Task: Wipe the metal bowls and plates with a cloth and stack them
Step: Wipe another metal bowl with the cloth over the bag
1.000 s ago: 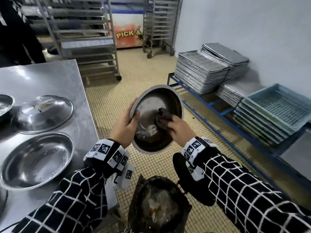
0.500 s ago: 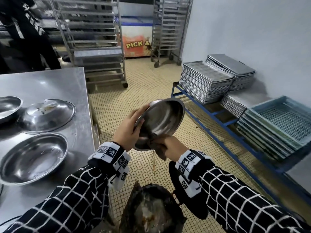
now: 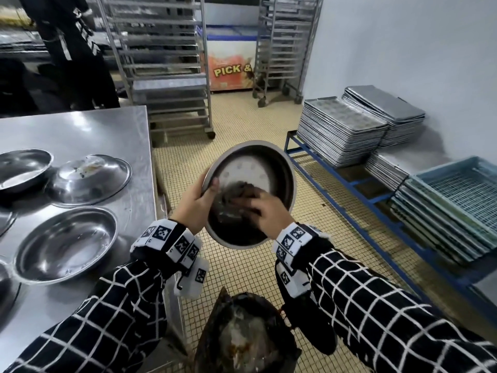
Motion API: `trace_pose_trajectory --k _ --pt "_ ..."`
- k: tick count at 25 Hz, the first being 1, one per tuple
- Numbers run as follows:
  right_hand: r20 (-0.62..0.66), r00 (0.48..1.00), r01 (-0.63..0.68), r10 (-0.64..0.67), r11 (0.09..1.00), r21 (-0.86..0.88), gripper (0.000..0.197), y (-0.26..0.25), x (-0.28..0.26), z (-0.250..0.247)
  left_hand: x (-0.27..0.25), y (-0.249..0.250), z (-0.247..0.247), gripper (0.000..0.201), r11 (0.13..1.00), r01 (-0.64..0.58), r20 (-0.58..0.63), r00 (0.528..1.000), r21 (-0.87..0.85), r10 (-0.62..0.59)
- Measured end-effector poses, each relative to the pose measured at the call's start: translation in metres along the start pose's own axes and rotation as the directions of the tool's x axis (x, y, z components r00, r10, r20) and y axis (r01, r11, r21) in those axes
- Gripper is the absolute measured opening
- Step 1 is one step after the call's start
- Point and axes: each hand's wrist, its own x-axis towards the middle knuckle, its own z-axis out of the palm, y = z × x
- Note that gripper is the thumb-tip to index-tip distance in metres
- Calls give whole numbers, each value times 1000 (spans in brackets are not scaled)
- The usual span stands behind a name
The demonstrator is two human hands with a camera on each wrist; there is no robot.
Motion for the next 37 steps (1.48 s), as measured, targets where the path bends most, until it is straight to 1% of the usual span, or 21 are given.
trace_pose_trajectory --k 3,9,11,13,15,16,18,20,22,23,24,26,28,30,31,32,33,34,35,36,37 --pt "95 994 43 -52 994 100 32 4 -13 17 2 6 -2 38 988 -108 -44 993 109 113" --pt "253 965 -48 61 997 -58 26 5 -15 2 7 5 -5 43 924 -238 -40 964 299 261" --pt "150 986 -70 79 995 -66 27 10 -22 -4 10 1 -7 45 924 -235 -29 966 303 255" --pt "-120 980 -157 156 988 0 26 9 -28 -8 10 -1 -7 43 944 -197 -13 978 263 208" --pt "-348 888 -240 301 948 209 28 -2 -21 -13 7 1 -5 38 973 -119 22 993 197 117" --pt "-401 850 -230 342 926 301 30 -9 -15 -16 4 2 -2 35 984 -78 52 996 162 70" --pt "-464 820 -205 335 929 309 30 -17 3 -22 -1 5 5 32 993 -33 120 993 117 18" --pt "-388 883 -190 262 958 213 29 -23 15 -21 0 4 12 38 993 -23 157 988 114 4" --pt "-178 978 -87 110 988 131 29 -23 13 -7 4 4 12 42 996 -32 143 990 82 20" --pt "-69 997 -27 35 993 113 30 -21 7 1 7 5 10 42 997 -51 127 991 61 43" --pt "14 1000 10 -12 994 107 31 -18 0 8 9 7 7 42 994 -83 106 991 64 76" --pt "86 996 29 -37 996 89 29 -5 -13 13 11 11 0 38 979 -140 66 989 150 132" --pt "194 981 -5 -2 999 39 24 8 -20 5 13 11 -4 40 943 -179 41 984 281 175" --pt "322 943 -92 85 996 8 22 14 -29 -2 13 8 -7 43 916 -209 7 975 342 220" --pt "280 946 -169 163 986 -3 21 14 -35 -4 13 6 -8 43 919 -217 -27 971 329 239" --pt "146 952 -271 268 963 -3 20 13 -42 -5 13 3 -9 44 927 -219 -65 966 305 250" --pt "-42 934 -351 354 934 57 19 10 -49 -7 12 1 -10 45 933 -222 -105 960 285 261" --pt "-209 890 -372 405 910 184 18 3 -53 -9 10 1 -9 46 938 -222 -144 953 266 267" --pt "-305 849 -340 431 888 309 18 -7 -53 -8 8 -1 -7 47 947 -218 -179 948 234 263" --pt "-334 848 -290 412 888 358 20 -18 -49 -5 6 0 -4 47 959 -211 -206 947 188 248" --pt "-324 883 -238 340 919 316 22 -30 -44 -1 4 1 0 47 968 -204 -225 946 143 232"
